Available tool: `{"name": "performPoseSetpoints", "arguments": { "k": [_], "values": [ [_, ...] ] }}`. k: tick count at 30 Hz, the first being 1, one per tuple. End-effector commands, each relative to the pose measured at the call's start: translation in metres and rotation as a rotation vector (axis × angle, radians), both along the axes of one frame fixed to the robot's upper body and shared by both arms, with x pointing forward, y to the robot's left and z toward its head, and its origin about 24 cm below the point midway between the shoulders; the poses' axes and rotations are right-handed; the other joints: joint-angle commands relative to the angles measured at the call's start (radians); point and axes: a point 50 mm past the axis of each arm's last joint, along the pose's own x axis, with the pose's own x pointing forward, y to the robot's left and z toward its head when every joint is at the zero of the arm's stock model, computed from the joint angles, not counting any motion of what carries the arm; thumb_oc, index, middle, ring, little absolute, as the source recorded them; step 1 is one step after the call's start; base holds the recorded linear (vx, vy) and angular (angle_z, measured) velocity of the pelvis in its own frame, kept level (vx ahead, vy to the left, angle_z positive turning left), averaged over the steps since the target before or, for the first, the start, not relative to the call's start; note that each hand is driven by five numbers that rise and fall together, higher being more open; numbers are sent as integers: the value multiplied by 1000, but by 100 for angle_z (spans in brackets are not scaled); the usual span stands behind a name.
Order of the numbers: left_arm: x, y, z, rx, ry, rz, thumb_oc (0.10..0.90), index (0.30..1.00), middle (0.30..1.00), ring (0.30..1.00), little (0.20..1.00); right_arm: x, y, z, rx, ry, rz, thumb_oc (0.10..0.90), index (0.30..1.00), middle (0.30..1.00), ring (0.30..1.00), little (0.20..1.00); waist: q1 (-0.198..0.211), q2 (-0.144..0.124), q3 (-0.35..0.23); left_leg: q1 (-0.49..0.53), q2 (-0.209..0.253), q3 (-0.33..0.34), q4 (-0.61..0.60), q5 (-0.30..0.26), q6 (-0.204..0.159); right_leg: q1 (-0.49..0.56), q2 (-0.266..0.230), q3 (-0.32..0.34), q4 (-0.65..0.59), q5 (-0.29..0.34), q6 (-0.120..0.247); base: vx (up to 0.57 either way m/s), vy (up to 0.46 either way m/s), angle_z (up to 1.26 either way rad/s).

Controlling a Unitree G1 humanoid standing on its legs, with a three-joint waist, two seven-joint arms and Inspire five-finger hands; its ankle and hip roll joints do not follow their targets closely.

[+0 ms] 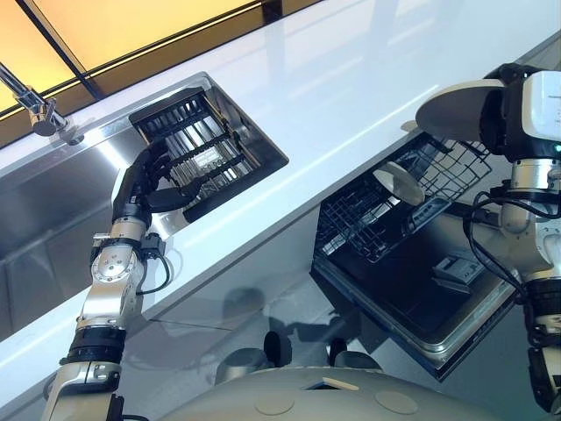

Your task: Pick up plates and place into dishwasher.

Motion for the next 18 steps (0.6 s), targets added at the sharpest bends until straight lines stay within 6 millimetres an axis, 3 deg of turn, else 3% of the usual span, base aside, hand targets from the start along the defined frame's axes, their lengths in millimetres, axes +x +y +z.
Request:
{"name": "performPoseSetpoints", "arguments": {
  "k": [1, 10, 18],
  "values": [
    [8, 11, 31, 72, -139, -12, 800, 900, 900, 900, 900, 3, 20, 33, -138, -66, 194, 100, 300, 300, 300, 200, 46, -16, -64, -1, -34, -29, 12, -95, 5, -64, 65, -16, 134, -142, 4, 36, -2, 0],
    [6, 10, 27, 77, -138, -30, 800, 900, 900, 900, 900, 1, 28, -3, -188, 133, 306, 100, 300, 300, 300, 200, 53, -19, -54, -3, -32, -35, 17, -85, 2, -64, 58, -30, 142, -136, 4, 0, 0, 5],
    [3, 12, 23, 80, -127, -32, 800, 900, 900, 900, 900, -2, 20, -2, -189, 125, 293, 100, 300, 300, 300, 200, 57, -21, -43, -12, -27, -36, 22, -80, -1, -70, 53, -37, 144, -131, 6, -8, -6, 9]
  ]
}}
